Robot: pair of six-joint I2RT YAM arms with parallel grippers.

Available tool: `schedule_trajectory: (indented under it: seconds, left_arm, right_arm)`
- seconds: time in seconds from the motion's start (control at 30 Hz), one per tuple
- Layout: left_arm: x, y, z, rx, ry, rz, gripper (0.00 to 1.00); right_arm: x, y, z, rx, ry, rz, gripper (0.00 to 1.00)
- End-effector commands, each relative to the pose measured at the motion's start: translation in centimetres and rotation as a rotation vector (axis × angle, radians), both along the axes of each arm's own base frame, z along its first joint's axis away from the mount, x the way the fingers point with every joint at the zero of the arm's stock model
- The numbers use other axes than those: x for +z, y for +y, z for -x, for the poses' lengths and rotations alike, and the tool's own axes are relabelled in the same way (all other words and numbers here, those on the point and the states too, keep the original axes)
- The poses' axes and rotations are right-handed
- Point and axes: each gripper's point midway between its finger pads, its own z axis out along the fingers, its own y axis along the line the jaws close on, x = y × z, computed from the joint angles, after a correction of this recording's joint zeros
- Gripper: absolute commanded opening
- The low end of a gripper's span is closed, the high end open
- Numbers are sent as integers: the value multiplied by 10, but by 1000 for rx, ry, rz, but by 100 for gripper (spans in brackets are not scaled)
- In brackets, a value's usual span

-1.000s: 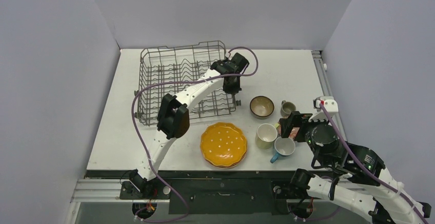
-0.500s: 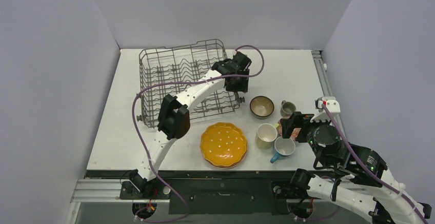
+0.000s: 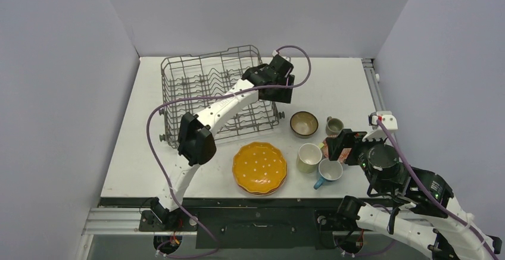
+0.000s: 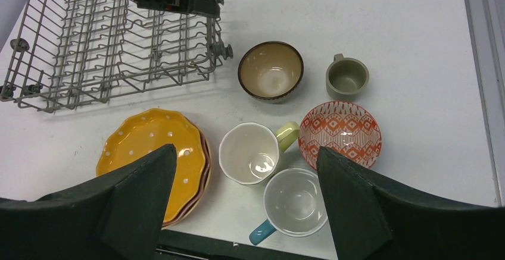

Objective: Load the mixed dishes into the dish rack
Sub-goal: Move the dish rack to the center of the board.

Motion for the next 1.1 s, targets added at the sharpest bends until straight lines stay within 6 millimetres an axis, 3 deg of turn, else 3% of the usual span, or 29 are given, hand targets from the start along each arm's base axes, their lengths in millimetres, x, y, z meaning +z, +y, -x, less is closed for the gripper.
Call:
schedule_trajectory:
  seconds: [0.0,0.17,0.23,0.37,0.4,0.43,0.47,0.5,0.53,0.57,0.6,0.63,0.67,0.7,0.73,0.77,0.8,0.9,1.07]
  left_arm:
    - [68,13,13,-14,-125,-1,64]
    - [96,41,28,13,-180,-81,68]
    - [118,57,38,26,-216,-84,71]
    - [136,85,57,41,-245,-100,75]
    - [129,92,60,42,-234,-123,76]
    - [141,100,66,48,-252,-106,77]
    - [134,107,70,53,-244,-128,77]
    - [146,116,76,61,-263,-112,78]
    - [138,124,80,68,-251,-137,78]
    - [146,134,86,78,-263,-122,79]
    - [136,141,90,82,-244,-141,79]
    - [144,150,97,91,-257,-122,80]
    - [134,157,101,95,-238,-136,80]
    - [142,168,107,107,-254,-114,81]
    - [129,173,112,107,-235,-127,81]
    - [139,182,116,122,-260,-93,82]
    - [135,192,124,125,-254,-84,82]
    - [120,207,139,117,-233,-65,85]
    - [113,232,162,121,-244,-40,87]
  right_arm:
    - [13,7,0,28,-10,-33,82]
    - [18,15,0,56,-1,-33,82]
    - [20,18,-1,64,-2,-30,82]
    - [25,26,-5,85,-4,-12,82]
    - [24,29,-7,89,1,1,82]
    - [26,30,-8,91,-1,10,82]
    - [24,33,-10,91,8,29,82]
    - [25,34,-11,93,8,39,82]
    - [23,37,-14,91,17,59,82]
    - [22,38,-16,89,21,71,82]
    - [19,40,-19,79,29,90,81]
    - [16,43,-22,77,40,111,81]
    - [15,44,-24,76,43,123,81]
    - [10,48,-27,81,58,144,80]
    - [8,50,-30,79,63,156,79]
    - [2,56,-32,96,85,170,79]
    - [0,57,-36,95,93,178,78]
    - [-13,72,-41,150,154,190,75]
    - [-30,78,-57,151,208,215,74]
